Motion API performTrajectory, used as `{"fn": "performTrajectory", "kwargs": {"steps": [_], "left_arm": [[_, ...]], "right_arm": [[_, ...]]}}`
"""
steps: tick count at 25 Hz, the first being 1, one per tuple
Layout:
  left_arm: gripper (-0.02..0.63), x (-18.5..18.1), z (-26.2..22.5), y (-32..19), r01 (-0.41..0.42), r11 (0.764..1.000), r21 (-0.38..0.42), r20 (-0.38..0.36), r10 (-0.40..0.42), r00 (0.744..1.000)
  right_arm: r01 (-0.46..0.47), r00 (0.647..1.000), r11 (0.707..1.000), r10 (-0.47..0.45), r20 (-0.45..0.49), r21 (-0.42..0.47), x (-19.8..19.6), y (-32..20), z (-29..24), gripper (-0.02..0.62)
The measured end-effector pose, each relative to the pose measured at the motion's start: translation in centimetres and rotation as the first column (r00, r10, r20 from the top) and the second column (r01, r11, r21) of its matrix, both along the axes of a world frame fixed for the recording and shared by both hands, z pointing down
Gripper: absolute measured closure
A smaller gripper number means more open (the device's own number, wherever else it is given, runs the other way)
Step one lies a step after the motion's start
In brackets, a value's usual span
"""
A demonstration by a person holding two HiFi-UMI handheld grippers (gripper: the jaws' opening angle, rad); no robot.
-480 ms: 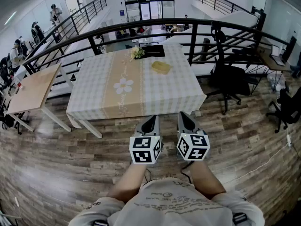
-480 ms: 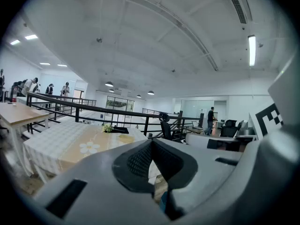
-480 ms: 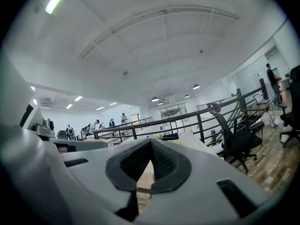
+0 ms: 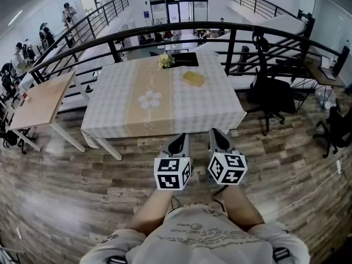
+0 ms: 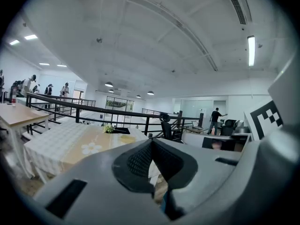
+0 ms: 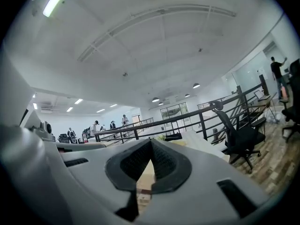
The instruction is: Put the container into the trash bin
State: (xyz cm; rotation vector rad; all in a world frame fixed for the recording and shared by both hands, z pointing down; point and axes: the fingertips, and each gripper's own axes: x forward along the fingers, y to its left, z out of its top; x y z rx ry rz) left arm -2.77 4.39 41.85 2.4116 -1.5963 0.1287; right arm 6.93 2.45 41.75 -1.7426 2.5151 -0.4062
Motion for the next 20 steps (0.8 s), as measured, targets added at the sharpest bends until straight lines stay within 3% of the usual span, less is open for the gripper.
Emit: {"fn": "performTrajectory", "kwargs": {"steps": [11, 20], "left_arm": [[0.603, -4.2, 1.3, 1.3, -0.043, 0.999, -0.009, -0.002, 0.043, 0.999], [0.603, -7.0, 2.4, 0.4, -0.025, 1.0, -0.016, -0.021, 0.025, 0.999]], "right_arm": [[-0.005, 1.0, 1.0, 0.006, -0.023, 0.005, -5.0, 1.6, 1.0, 0.594], [-0.006, 0.998, 1.0, 0.006, -0.057, 0.005, -7.1, 0.7, 1.9, 0.594]]}}
